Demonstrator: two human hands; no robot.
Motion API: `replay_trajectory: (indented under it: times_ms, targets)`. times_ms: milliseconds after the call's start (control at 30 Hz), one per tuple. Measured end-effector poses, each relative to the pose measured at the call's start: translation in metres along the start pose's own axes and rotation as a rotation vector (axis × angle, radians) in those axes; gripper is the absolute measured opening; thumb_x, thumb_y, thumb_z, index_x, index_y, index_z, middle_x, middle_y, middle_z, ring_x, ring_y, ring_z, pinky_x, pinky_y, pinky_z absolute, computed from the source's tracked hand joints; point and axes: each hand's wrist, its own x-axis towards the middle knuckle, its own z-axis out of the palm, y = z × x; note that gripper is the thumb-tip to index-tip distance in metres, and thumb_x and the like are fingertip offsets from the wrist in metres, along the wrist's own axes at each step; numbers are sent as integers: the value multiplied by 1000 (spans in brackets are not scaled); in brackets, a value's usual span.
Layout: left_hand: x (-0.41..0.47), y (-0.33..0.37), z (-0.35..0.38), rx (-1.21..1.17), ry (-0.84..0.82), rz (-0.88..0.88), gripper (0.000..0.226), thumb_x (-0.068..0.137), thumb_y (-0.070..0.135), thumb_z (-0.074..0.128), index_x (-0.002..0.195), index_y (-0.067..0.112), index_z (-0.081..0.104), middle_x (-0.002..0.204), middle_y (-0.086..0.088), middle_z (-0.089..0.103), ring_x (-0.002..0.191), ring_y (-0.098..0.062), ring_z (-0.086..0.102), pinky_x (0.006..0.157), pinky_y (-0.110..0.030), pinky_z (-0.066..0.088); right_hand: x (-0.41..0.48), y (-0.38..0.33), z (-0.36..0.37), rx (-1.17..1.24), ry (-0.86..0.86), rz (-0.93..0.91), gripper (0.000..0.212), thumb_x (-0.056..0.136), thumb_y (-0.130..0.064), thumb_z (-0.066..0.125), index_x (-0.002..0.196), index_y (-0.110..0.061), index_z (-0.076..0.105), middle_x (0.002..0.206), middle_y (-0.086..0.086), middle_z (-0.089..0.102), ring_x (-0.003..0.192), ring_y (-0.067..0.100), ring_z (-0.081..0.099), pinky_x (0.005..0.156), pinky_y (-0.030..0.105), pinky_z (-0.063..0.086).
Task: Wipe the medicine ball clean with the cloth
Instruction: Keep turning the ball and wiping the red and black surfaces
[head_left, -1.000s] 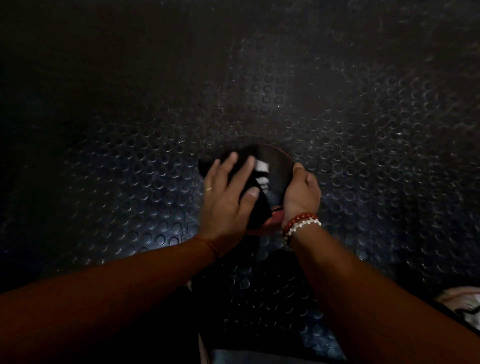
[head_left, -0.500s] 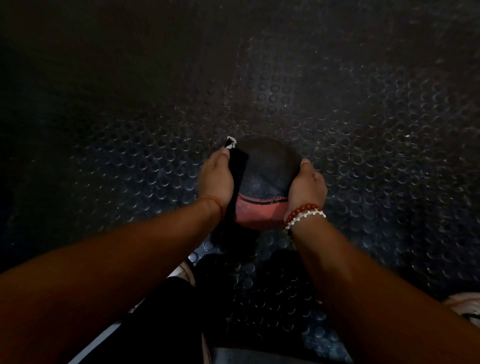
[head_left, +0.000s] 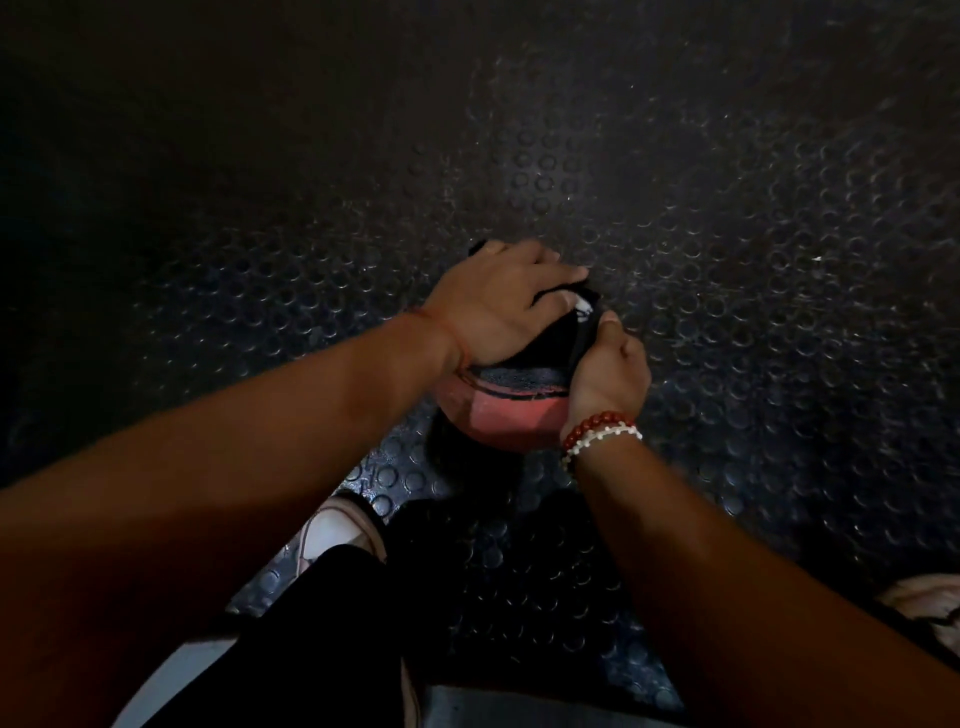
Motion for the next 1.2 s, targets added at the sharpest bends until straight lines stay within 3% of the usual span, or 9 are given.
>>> replay_trajectory:
  times_ms: [133, 233, 400, 467, 533, 600, 767, 933, 1200]
  targets:
    - [28, -10, -10, -124, -187, -302, 41, 104, 35, 38, 142, 27, 50, 150, -4, 46, 136, -28, 42, 109, -28, 29, -1, 8, 3, -64, 4, -26, 38, 91, -47, 51, 95, -11, 64, 108, 7, 62, 94, 20, 56, 79, 26, 40]
    - [28, -21, -7, -127, -206, -436, 41, 106, 21, 32, 144, 14, 46, 150, -15, 44, 135, -33, 43, 111, -33, 30, -3, 12, 4, -119, -17, -60, 41, 90, -51, 51, 105, -15, 65, 114, 9, 61, 101, 23, 57, 82, 26, 40]
    - [-18, -25, 12, -331, 123, -535, 41, 104, 31, 35, 137, 17, 55, 138, -12, 53, 129, -31, 47, 108, -33, 33, 0, 2, 9, -181, -70, -69, 45, 85, -57, 49, 108, -21, 66, 114, 8, 62, 103, 26, 59, 92, 34, 46]
    - [-39, -6, 14, -231, 261, -336, 48, 99, 40, 37, 139, 19, 54, 138, -11, 54, 129, -28, 46, 111, -32, 27, 1, -1, 11, -185, -90, -82, 49, 83, -57, 48, 107, -20, 68, 112, 8, 64, 102, 27, 61, 93, 37, 47]
    - [-45, 6, 14, -30, 269, -45, 51, 94, 43, 40, 135, 18, 59, 134, -12, 58, 125, -27, 46, 110, -33, 27, 3, -1, 11, -124, -140, -63, 55, 76, -57, 47, 108, -19, 70, 113, 8, 67, 106, 26, 62, 97, 39, 47]
    - [-33, 5, 12, 64, 205, 91, 51, 93, 45, 40, 133, 21, 61, 131, -9, 61, 119, -30, 50, 108, -41, 37, 7, 7, 7, -32, -191, -24, 60, 70, -53, 47, 114, -20, 70, 120, 4, 66, 114, 21, 60, 103, 41, 44]
    - [19, -3, -4, -17, -43, -202, 49, 96, 52, 36, 137, 32, 55, 139, -6, 53, 125, -35, 48, 108, -36, 35, 6, 8, 12, 16, -149, -50, 55, 78, -45, 44, 122, -21, 66, 129, 4, 61, 119, 20, 55, 108, 39, 40]
    - [26, -43, -2, -505, -164, -686, 48, 102, 40, 41, 133, 7, 57, 137, -16, 57, 126, -33, 54, 105, -38, 44, 11, 10, 7, 3, -175, -55, 34, 95, -31, 47, 122, -20, 65, 130, 5, 60, 120, 19, 54, 102, 25, 38]
    - [-23, 4, 3, -38, 180, -93, 58, 90, 52, 37, 135, 22, 59, 135, -8, 57, 125, -30, 49, 109, -36, 33, 11, 16, 7, -59, -184, -129, 45, 89, -43, 44, 125, -22, 63, 128, 8, 60, 118, 22, 55, 107, 36, 40]
